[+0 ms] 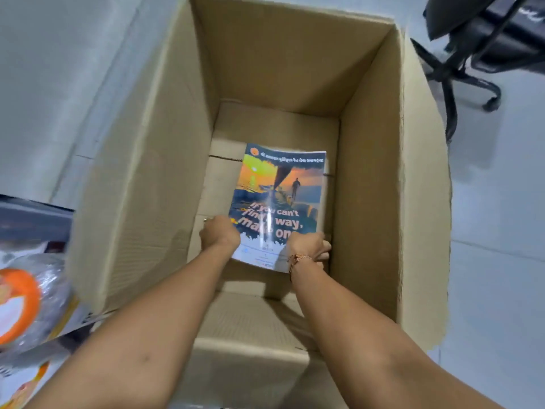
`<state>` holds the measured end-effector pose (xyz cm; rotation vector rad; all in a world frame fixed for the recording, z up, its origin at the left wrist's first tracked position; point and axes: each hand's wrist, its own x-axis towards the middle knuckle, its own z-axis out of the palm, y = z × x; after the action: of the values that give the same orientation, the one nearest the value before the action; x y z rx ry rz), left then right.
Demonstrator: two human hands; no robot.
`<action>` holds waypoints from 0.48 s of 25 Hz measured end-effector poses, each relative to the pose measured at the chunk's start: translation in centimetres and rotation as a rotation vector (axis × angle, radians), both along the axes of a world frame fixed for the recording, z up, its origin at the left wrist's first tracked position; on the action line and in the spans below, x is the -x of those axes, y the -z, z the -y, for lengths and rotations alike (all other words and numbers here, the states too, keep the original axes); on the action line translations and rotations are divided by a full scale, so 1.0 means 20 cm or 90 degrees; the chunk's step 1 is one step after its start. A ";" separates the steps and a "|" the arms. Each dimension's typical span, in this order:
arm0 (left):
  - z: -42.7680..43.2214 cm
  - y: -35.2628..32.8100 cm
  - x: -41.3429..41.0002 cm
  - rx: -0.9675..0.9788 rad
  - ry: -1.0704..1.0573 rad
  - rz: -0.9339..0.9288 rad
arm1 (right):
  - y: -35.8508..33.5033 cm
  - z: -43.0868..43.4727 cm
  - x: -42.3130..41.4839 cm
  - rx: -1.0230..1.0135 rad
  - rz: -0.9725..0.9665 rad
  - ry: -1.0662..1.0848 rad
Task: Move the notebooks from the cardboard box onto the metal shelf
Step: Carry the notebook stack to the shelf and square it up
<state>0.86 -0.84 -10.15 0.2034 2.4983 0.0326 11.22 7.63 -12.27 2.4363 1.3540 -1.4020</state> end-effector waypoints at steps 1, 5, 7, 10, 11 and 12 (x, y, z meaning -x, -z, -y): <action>0.02 -0.12 0.02 -0.024 -0.006 -0.014 | -0.07 0.04 0.02 -0.011 -0.032 0.005; 0.16 -0.76 0.06 -0.212 0.027 -0.177 | -0.42 0.20 0.14 -0.133 -0.252 0.061; 0.38 -1.15 0.01 -0.335 0.040 -0.374 | -0.73 0.34 0.23 -0.236 -0.436 0.061; 0.79 -1.66 -0.12 -0.526 0.044 -0.769 | -1.33 0.63 0.35 -0.366 -0.754 0.055; 0.90 -1.82 -0.16 -0.576 0.035 -0.862 | -1.52 0.72 0.38 -0.404 -0.831 0.031; 1.03 -1.97 -0.20 -0.597 0.022 -0.934 | -1.70 0.83 0.41 -0.430 -0.902 -0.003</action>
<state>4.86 -21.38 29.21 0.9071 3.6343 1.5515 2.96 -8.88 21.81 1.3055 2.2028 -3.3318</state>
